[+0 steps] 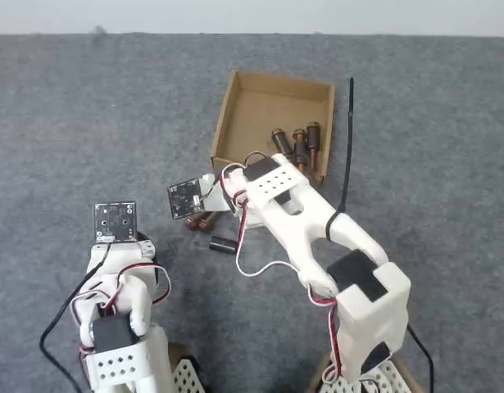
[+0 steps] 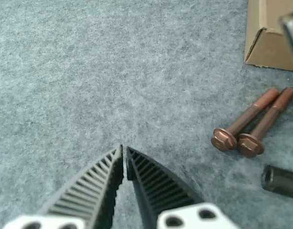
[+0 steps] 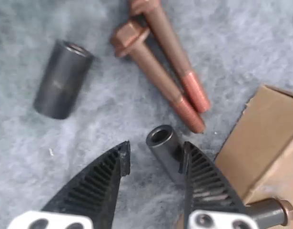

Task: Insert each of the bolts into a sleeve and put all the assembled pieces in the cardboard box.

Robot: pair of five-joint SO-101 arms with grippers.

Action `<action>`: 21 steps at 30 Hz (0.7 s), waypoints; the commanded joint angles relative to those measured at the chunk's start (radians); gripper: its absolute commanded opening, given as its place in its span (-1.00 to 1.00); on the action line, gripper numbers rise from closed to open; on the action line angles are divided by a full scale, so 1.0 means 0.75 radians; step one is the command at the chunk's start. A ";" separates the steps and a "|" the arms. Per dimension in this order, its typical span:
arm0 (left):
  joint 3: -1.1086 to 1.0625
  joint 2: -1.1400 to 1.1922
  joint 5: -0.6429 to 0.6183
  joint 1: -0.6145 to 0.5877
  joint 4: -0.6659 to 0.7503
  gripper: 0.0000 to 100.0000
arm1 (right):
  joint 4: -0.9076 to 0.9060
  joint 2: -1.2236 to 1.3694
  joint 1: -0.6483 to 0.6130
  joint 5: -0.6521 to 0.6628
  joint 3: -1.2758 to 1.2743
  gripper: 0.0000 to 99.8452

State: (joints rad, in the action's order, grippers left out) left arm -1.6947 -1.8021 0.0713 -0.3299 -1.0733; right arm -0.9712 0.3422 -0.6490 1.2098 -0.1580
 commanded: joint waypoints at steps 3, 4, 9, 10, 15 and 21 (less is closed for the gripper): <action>0.011 -0.010 0.014 -0.006 0.002 -0.98 | 0.009 0.069 0.036 0.023 0.027 -0.71; 0.011 -0.010 0.014 -0.006 0.002 -0.98 | 0.009 0.085 0.036 0.023 0.041 -0.71; 0.011 -0.010 0.014 -0.006 0.002 -0.98 | -0.005 0.109 0.066 0.023 0.137 -0.71; 0.011 -0.010 0.014 -0.006 0.002 -0.98 | -0.005 0.109 0.075 0.023 0.153 -0.71; 0.011 -0.010 0.014 -0.006 0.002 -0.98 | -0.036 0.107 0.097 0.016 0.239 -0.70; 0.011 -0.010 0.014 -0.006 0.002 -0.98 | -0.214 0.058 0.093 0.016 0.311 -0.70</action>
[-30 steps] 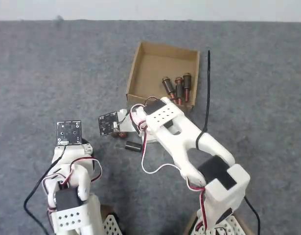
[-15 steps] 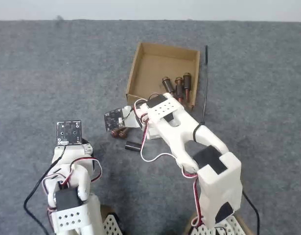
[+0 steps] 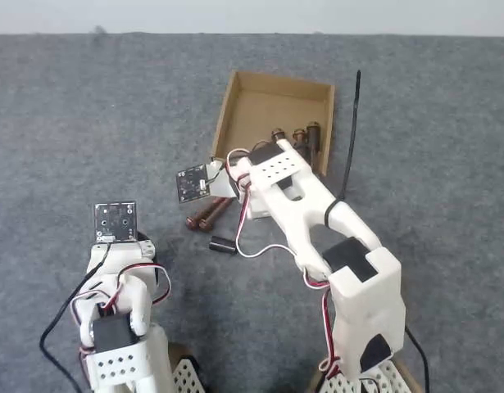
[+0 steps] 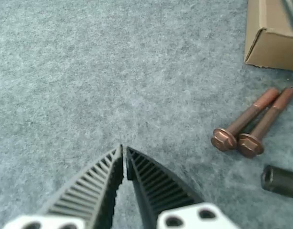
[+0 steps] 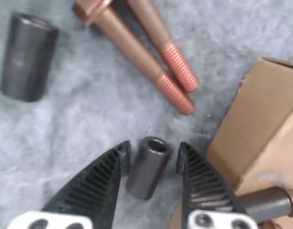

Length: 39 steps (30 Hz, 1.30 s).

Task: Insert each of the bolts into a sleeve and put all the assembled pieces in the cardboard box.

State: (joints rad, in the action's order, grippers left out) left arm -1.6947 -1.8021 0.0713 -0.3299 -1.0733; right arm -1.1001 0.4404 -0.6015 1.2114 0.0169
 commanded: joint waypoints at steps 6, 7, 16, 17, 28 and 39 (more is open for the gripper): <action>0.011 -0.010 0.018 -0.006 0.002 -0.98 | -0.046 -0.038 0.077 0.014 0.072 -0.70; 0.011 -0.010 0.035 -0.006 0.002 -0.98 | -0.042 -0.017 0.079 0.014 0.072 -0.70; 0.011 -0.010 0.121 -0.006 0.002 -0.98 | 0.050 0.091 0.087 0.014 0.078 -0.71; 0.011 -0.010 0.121 -0.006 0.002 -0.98 | 0.066 0.093 0.087 0.012 0.078 -0.71; 0.011 -0.010 0.123 -0.006 0.002 -0.98 | 0.032 0.071 0.099 -0.061 0.082 -0.99; 0.011 -0.010 0.123 -0.006 0.002 -0.98 | -0.161 -0.277 0.138 -0.460 0.082 -0.99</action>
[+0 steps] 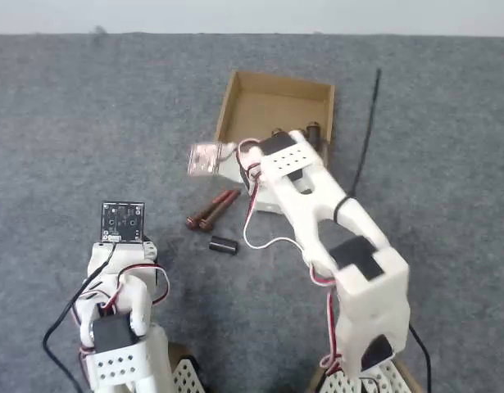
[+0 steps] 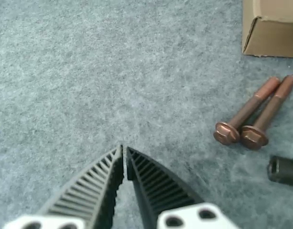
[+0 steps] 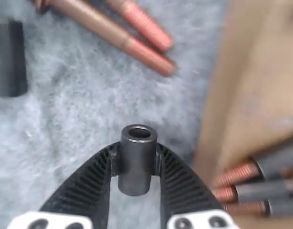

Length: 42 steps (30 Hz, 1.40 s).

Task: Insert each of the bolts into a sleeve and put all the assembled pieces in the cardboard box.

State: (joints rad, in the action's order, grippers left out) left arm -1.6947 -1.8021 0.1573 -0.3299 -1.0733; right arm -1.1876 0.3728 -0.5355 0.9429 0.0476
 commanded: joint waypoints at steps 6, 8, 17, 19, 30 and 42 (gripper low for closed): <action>0.011 -0.010 0.008 -0.006 0.002 -0.98 | -0.253 -0.312 0.214 -0.241 0.037 -0.99; 0.011 -0.010 0.008 -0.006 0.002 -0.98 | -0.351 -0.314 0.279 -0.248 0.037 -0.99; 0.011 -0.010 0.004 0.000 0.002 -0.98 | -0.287 -0.302 0.574 -0.698 -0.196 -0.99; 0.011 -0.010 0.004 0.002 0.002 -0.98 | -0.226 -0.302 0.602 -0.732 -0.288 -0.99; 0.013 -0.012 -0.002 0.004 0.188 -0.98 | 0.220 -0.474 0.688 -0.874 -0.820 -0.99; 0.050 -0.004 -0.205 0.268 0.336 -0.98 | 0.334 -0.574 0.688 -0.872 -0.980 -0.99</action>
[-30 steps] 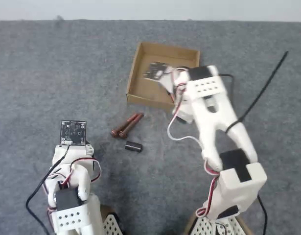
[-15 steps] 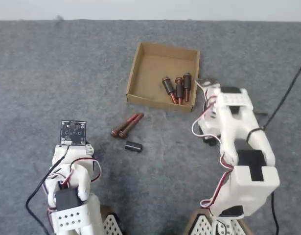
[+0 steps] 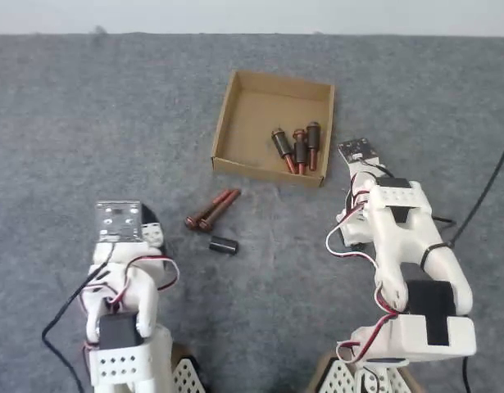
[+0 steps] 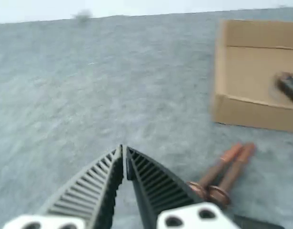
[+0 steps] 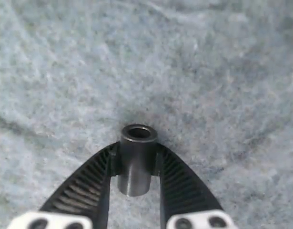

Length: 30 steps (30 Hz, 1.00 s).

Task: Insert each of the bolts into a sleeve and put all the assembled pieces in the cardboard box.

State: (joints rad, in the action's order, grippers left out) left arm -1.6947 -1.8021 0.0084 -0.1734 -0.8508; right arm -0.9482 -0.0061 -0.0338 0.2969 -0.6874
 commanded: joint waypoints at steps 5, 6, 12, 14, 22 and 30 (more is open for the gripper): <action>0.163 0.016 -0.008 0.084 -0.010 -0.98 | 0.015 -0.069 0.017 -0.010 0.000 -0.99; 0.197 0.045 -0.010 0.098 -0.033 -0.98 | 0.015 -0.069 0.017 -0.010 0.000 -0.99; 0.537 0.446 -0.119 0.129 -0.063 -0.98 | 0.015 -0.069 0.017 -0.008 0.000 -0.99; 0.662 0.622 -0.155 0.147 -0.068 -0.98 | 0.015 -0.069 0.017 -0.004 0.000 -0.99; 0.981 1.191 -0.325 0.288 -0.090 -0.98 | 0.015 -0.066 0.017 -0.002 -0.002 -0.99; 1.257 1.688 -0.444 0.381 -0.254 -0.98 | 0.024 -0.066 0.019 0.000 -0.002 -0.99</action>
State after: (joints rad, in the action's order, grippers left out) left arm -0.8493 -0.6467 -0.2892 0.0997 -1.0134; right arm -0.9467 -0.0061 -0.0338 0.2969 -0.6874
